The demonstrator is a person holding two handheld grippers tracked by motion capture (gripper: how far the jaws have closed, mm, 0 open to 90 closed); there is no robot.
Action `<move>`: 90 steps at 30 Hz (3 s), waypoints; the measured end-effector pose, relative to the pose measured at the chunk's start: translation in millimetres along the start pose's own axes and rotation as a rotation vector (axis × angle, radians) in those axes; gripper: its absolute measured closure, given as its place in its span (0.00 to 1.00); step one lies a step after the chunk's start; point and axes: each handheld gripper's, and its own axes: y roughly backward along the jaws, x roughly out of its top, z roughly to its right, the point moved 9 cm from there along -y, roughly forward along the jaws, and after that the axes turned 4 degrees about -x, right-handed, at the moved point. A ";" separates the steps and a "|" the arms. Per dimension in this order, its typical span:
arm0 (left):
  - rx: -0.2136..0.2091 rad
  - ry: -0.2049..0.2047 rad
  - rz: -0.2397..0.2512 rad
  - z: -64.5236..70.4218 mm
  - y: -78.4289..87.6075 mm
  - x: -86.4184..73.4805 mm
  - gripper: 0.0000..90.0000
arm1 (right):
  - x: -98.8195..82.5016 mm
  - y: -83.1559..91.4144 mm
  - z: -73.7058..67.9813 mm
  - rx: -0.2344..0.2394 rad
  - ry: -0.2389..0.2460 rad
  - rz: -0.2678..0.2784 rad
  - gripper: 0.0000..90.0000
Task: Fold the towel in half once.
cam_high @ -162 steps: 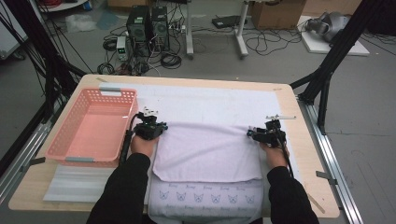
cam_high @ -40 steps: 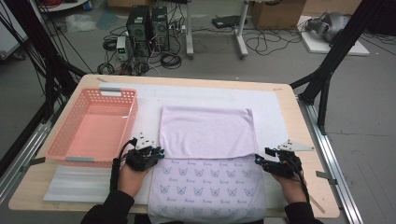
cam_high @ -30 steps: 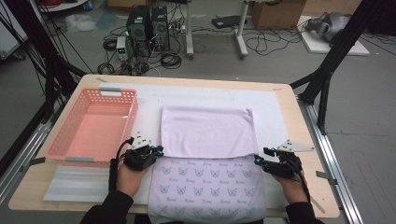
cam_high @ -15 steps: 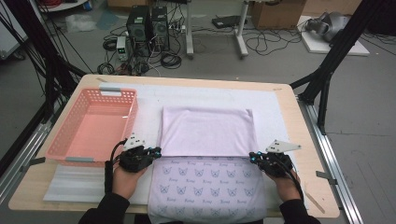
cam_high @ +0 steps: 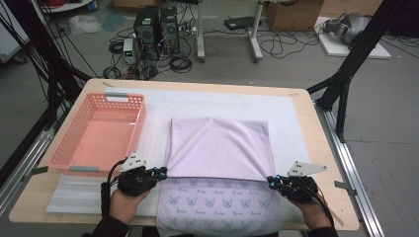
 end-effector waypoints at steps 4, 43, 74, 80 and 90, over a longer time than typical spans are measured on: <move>-0.003 -0.003 -0.009 3.9 4.9 -4.7 0.95 | -6.1 4.8 -8.8 0.012 0.011 -0.013 0.98; -0.003 0.009 0.031 4.0 2.5 9.4 0.49 | 0.1 30.4 14.1 -0.163 -0.150 0.066 0.78; 0.060 0.023 0.064 -27.8 -30.4 26.7 0.50 | 1.5 -26.3 52.5 -0.294 -0.175 -0.057 0.94; 0.084 0.017 0.060 -36.9 -34.9 32.2 0.58 | 6.1 -19.6 54.8 -0.303 -0.184 -0.005 0.79; 0.169 0.044 0.030 -61.8 -66.9 48.3 0.59 | 8.2 -18.0 50.7 -0.277 -0.166 0.012 0.76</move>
